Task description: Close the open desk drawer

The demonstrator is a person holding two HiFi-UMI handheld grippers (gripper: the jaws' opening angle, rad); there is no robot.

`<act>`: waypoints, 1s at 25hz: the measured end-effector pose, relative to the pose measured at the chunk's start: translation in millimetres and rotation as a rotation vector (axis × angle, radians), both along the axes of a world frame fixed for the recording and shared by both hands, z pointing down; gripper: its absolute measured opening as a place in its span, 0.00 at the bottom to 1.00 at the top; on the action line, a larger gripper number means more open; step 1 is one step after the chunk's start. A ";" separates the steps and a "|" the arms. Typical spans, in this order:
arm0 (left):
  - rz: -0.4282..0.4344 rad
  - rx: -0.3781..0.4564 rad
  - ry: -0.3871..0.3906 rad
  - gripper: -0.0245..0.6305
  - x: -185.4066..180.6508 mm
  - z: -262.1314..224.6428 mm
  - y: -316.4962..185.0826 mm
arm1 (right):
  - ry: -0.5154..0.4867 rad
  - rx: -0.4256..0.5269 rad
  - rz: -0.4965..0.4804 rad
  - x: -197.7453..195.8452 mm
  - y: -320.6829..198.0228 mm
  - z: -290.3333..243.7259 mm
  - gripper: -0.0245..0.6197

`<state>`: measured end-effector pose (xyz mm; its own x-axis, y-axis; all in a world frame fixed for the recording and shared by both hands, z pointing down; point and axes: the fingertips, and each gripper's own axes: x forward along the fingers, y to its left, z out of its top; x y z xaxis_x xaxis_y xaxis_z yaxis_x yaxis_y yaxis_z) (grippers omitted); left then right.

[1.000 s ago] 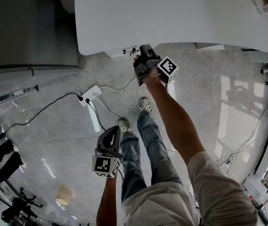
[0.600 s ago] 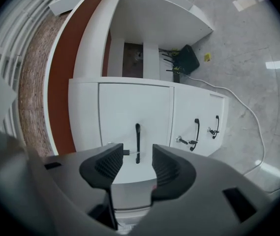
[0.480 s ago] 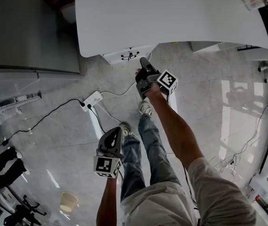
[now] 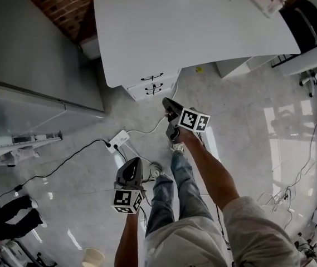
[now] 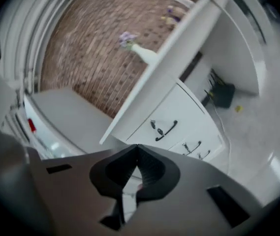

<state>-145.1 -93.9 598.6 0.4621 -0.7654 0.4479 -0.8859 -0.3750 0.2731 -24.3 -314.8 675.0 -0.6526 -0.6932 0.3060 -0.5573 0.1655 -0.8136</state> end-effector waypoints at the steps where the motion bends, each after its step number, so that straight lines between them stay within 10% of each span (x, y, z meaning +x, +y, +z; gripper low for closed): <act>1: 0.001 0.010 -0.007 0.06 -3.5 -5.8 -1.9 | 0.115 0.064 -0.054 -1.6 4.0 -14.5 0.06; 5: 0.004 0.048 -0.007 0.06 -8.2 -33.9 -4.5 | 0.460 0.288 -0.152 5.0 27.6 -69.3 0.06; 11: 0.032 0.146 -0.020 0.06 -0.9 -94.9 -23.8 | 0.644 0.486 -0.118 16.2 59.6 -159.8 0.06; 25: 0.075 0.284 -0.023 0.06 0.1 -174.8 -2.3 | 0.682 0.613 -0.094 7.1 160.1 -257.4 0.06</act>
